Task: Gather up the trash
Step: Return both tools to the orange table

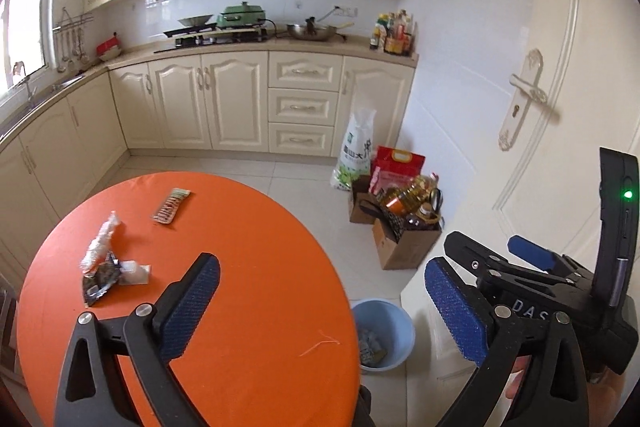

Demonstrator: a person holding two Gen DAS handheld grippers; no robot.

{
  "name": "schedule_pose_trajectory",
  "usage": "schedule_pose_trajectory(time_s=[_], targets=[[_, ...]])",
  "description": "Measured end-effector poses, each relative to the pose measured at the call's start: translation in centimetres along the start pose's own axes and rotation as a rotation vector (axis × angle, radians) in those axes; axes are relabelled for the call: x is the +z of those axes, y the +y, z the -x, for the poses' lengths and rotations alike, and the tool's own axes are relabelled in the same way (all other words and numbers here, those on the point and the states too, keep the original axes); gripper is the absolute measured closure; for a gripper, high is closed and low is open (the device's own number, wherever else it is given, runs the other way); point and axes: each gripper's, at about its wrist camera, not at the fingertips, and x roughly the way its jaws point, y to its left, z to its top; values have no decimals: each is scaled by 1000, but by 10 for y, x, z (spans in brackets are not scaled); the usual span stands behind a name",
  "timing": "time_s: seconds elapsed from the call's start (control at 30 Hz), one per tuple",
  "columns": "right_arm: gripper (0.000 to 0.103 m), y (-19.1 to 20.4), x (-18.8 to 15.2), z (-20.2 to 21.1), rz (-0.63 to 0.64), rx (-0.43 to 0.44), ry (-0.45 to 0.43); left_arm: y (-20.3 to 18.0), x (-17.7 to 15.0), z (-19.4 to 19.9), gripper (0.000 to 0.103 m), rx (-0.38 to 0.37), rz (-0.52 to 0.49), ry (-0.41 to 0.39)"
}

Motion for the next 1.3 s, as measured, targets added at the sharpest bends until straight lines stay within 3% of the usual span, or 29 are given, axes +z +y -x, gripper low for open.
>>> schedule_pose_trajectory(time_s=[0.37, 0.67, 0.87, 1.07, 1.3], targets=[[0, 151, -12, 37, 247, 188, -74, 111, -75, 126, 1, 195, 163, -152], [0, 235, -33, 33, 400, 290, -80, 157, -136, 175, 2, 308, 290, -154], [0, 249, -44, 5, 467, 288, -38, 178, -132, 153, 2, 324, 315, -75], [0, 248, -48, -48, 489, 260, 67, 206, -89, 90, 1, 320, 282, 27], [0, 253, -59, -132, 532, 256, 216, 224, -65, 20, 1, 340, 247, 133]])
